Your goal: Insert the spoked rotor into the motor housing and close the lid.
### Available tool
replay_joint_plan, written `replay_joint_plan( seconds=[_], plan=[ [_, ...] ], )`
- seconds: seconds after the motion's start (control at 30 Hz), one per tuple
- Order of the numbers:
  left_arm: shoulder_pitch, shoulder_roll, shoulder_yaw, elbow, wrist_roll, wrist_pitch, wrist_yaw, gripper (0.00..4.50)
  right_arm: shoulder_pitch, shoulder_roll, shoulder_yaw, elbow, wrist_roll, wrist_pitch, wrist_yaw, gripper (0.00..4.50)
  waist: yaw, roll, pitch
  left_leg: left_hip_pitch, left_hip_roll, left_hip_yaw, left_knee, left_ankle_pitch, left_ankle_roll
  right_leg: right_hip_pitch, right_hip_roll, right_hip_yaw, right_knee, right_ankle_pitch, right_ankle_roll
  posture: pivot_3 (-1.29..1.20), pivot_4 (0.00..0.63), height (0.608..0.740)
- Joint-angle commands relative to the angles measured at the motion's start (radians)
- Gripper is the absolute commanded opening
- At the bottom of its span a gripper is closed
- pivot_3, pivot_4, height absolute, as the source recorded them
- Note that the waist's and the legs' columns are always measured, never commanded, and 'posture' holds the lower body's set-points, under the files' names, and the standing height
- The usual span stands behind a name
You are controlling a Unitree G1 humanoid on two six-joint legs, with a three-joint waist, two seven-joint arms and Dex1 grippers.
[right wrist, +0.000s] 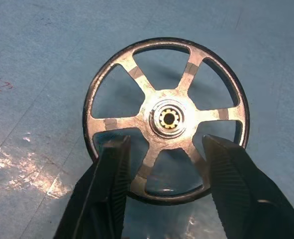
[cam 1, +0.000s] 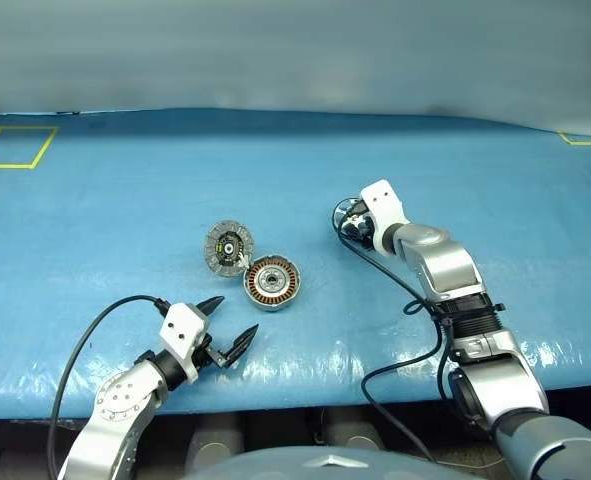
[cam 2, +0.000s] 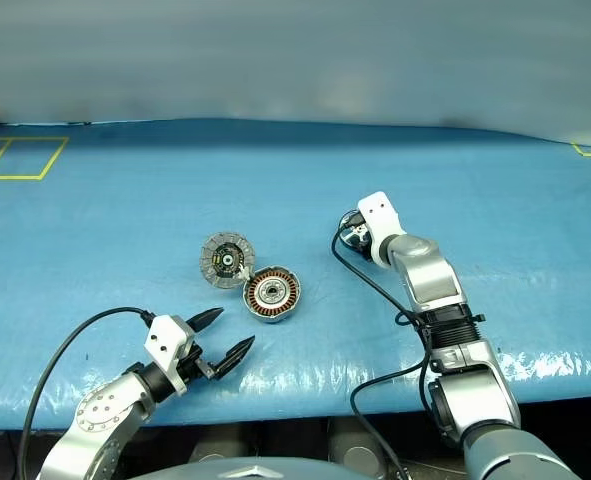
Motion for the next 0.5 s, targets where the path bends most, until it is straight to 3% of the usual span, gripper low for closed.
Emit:
replay_joint_plan(
  seconds=[0.03, 0.07, 0.23, 0.4, 0.5],
  plan=[
    [0.006, 0.001, 0.003, -0.023, 0.002, -0.016, 0.002, 4.50, -0.004, 0.013, -0.016, 0.011, 0.007, -0.002, -0.009, 1.37, 0.000, -0.001, -0.001, 0.000, 0.000, 0.000, 0.000, 0.000, 0.000, 0.000, 0.000, 0.000, 0.000, 0.000, 0.000, 0.00, 0.150, 0.740],
    [0.006, 0.001, 0.003, -0.023, 0.002, -0.017, 0.003, 4.50, -0.002, 0.015, -0.016, 0.011, 0.007, -0.001, -0.009, 1.12, 0.000, -0.001, -0.001, 0.000, 0.000, 0.000, 0.000, 0.000, 0.000, 0.000, 0.000, 0.000, 0.000, 0.000, 0.000, 0.00, 0.150, 0.740],
    [0.008, -0.001, 0.002, -0.023, 0.003, -0.018, 0.004, 4.50, 0.006, 0.016, -0.016, 0.005, 0.009, 0.005, -0.011, 1.02, -0.006, -0.002, -0.002, 0.002, 0.000, 0.000, 0.001, 0.000, 0.000, 0.002, 0.000, 0.000, 0.000, 0.000, 0.000, 0.00, 0.150, 0.740],
    [0.008, -0.002, 0.001, -0.023, 0.005, -0.020, 0.005, 4.50, 0.035, 0.006, -0.012, -0.042, 0.010, 0.018, 0.003, 0.03, -0.016, -0.003, -0.003, 0.005, 0.001, 0.000, 0.001, 0.000, 0.000, 0.005, 0.000, 0.001, 0.000, 0.000, 0.001, 0.00, 0.150, 0.740],
    [0.009, -0.003, 0.001, -0.022, 0.006, -0.020, 0.006, 4.50, 0.079, -0.005, 0.007, -0.116, 0.018, 0.035, 0.031, 0.03, -0.020, -0.004, -0.003, 0.006, 0.001, 0.001, 0.001, 0.000, 0.000, 0.005, 0.000, 0.002, 0.000, 0.000, 0.001, 0.00, 0.150, 0.740]
  ],
)
